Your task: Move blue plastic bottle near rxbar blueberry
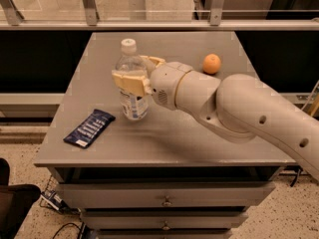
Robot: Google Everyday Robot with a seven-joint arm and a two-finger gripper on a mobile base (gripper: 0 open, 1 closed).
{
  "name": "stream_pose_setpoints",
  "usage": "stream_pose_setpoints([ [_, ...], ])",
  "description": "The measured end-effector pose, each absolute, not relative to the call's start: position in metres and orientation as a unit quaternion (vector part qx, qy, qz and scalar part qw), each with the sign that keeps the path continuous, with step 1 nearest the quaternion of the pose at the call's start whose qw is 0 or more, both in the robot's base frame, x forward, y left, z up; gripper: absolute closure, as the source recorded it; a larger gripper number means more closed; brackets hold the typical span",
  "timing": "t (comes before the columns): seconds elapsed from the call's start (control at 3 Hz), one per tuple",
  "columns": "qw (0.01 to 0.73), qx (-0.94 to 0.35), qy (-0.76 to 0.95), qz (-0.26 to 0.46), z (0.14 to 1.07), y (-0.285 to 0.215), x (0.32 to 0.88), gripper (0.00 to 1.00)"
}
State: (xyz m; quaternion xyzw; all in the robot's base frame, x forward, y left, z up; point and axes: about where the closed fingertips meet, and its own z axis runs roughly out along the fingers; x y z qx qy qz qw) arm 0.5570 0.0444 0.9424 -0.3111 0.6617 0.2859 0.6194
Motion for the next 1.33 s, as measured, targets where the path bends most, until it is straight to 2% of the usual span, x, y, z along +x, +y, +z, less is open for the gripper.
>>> stream_pose_setpoints([
  [0.33, 0.620, -0.312, 0.661, 0.285, 0.9435, 0.0457, 0.5560, 0.82],
  [1.33, 0.619, -0.317, 0.659, 0.286, 0.9457, 0.0517, 0.5539, 0.13],
])
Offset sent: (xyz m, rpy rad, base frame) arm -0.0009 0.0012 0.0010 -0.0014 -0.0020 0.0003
